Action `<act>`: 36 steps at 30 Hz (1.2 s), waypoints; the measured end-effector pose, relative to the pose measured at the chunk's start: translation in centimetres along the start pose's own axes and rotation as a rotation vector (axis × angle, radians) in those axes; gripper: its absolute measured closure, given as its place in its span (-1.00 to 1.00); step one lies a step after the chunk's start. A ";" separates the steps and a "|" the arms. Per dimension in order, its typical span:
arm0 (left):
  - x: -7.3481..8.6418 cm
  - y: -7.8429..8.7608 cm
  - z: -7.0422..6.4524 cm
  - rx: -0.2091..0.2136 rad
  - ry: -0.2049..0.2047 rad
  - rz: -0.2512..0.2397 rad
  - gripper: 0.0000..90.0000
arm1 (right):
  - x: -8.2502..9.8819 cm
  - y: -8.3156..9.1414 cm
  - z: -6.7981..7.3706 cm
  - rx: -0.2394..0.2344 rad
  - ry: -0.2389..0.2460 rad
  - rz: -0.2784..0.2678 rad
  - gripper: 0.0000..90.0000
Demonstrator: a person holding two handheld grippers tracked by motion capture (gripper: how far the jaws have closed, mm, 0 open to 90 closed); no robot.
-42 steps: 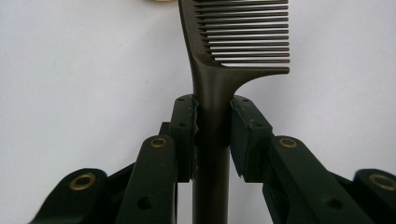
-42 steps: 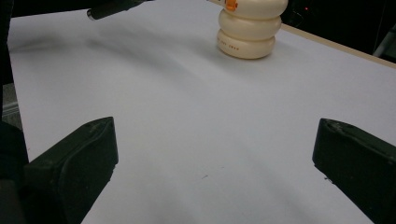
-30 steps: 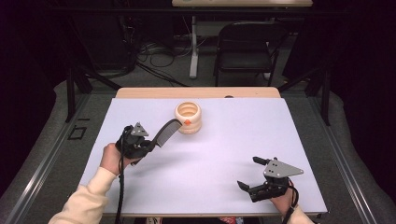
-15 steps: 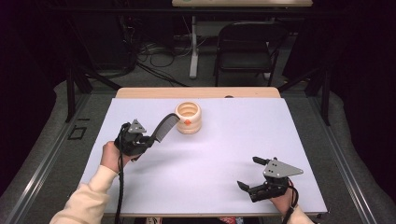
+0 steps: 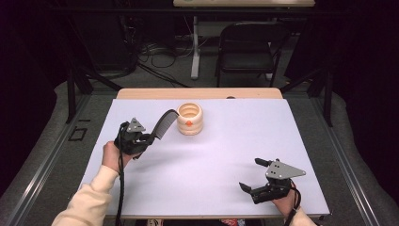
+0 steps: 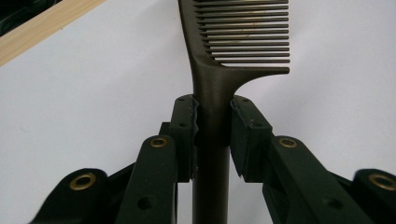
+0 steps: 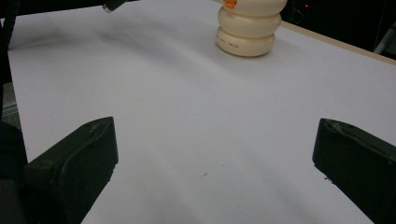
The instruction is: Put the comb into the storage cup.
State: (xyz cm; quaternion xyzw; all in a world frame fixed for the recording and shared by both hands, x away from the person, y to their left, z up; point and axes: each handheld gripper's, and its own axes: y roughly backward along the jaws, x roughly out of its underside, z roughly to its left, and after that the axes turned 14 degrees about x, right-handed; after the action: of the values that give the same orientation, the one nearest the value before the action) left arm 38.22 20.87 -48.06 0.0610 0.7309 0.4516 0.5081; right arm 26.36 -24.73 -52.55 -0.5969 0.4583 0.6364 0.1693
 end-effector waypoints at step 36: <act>-0.7 -0.3 1.2 -0.028 0.025 -0.099 0.61 | 0.0 0.0 0.0 -0.007 -0.002 0.001 -1.00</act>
State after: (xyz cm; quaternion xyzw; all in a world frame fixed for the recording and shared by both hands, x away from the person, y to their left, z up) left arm 39.65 21.07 -47.88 0.0119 0.7330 0.4368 0.5213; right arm 26.39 -24.72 -52.53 -0.5965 0.4562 0.6388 0.1674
